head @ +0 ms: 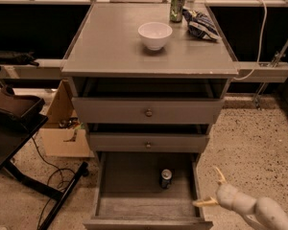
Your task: Place pepsi can into bottom drawer
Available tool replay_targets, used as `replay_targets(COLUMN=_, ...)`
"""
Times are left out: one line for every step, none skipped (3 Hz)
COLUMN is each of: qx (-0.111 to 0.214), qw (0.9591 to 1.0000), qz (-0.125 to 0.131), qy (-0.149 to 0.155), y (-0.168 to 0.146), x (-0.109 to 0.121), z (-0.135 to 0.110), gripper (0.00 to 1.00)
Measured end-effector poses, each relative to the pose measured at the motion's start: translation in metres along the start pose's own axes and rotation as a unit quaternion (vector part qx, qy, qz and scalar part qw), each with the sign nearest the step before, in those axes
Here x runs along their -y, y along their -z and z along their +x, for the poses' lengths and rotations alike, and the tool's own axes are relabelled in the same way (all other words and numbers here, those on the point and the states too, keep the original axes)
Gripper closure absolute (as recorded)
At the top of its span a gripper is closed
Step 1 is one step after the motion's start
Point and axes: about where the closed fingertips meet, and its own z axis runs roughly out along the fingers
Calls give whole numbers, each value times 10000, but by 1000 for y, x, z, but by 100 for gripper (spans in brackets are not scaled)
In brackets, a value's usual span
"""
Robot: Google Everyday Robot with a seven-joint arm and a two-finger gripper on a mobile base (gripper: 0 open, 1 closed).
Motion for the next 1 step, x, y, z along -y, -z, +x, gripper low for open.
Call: replay_targets(qx=-81, qw=9998, qz=-85, qy=130, y=42, x=-21, z=-21, gripper=0)
